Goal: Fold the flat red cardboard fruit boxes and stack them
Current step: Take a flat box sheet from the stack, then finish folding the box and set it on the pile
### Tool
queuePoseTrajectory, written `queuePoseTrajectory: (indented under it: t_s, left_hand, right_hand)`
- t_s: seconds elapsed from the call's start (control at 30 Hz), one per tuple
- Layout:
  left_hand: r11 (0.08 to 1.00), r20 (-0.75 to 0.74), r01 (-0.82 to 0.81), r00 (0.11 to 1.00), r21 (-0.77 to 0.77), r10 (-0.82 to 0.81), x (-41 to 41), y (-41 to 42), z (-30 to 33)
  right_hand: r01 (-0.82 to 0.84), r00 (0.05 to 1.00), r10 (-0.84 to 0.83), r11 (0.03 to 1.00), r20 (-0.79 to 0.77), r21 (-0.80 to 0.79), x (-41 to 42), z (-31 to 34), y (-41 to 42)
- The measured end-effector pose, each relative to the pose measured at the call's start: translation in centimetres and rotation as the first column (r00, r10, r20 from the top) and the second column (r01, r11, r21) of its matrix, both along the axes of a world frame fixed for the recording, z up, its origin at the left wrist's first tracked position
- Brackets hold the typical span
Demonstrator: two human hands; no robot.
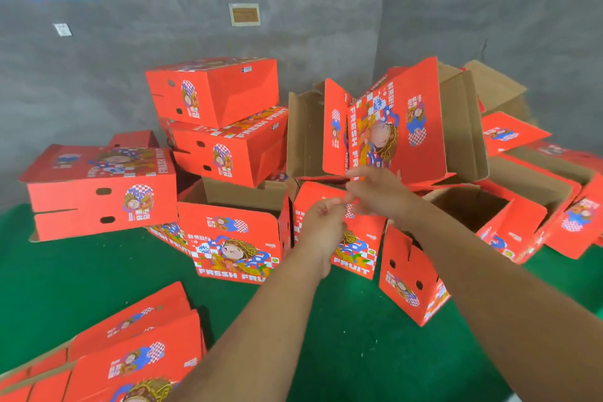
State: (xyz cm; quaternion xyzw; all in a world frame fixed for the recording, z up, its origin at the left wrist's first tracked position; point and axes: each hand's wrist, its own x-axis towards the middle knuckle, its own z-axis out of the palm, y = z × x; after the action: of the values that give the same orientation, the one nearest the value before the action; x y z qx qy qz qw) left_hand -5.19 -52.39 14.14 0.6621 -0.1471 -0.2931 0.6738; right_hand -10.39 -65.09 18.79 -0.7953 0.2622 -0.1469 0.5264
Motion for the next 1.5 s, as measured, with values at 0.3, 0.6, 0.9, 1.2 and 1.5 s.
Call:
queuePoseTrajectory:
  t_s: [0.3,0.6,0.9,1.2,1.5]
  left_hand:
    - [0.965,-0.107,-0.214,0.974,-0.15,0.2,0.7,4.9,-5.0]
    - [0.713,-0.047,-0.344,0.883,0.611,0.467,0.0,25.8,-24.1]
    - [0.158,0.28,-0.376,0.859,0.913,0.428,-1.5,44.6,-27.1]
    - [-0.022,0.322,-0.357,0.812,0.934,0.487,1.3,55.8,-28.5]
    - [0.069,0.209,-0.399,0.612,0.915,0.763,1.6,55.3,-29.8]
  right_hand:
    - [-0.125,0.992,0.127,0.983,0.006,-0.135,3.1,-6.4,9.1]
    - [-0.489,0.676,0.533,0.841,-0.509,0.23,3.8,-22.9,24.2]
    - [-0.413,0.542,0.375,0.898,-0.752,0.15,4.5,-30.7,30.9]
    - [-0.358,0.625,0.277,0.933,-0.73,0.048,7.2,-33.4,31.4]
    - [-0.12,0.736,0.257,0.96,-0.626,0.253,10.0,-34.8,30.3]
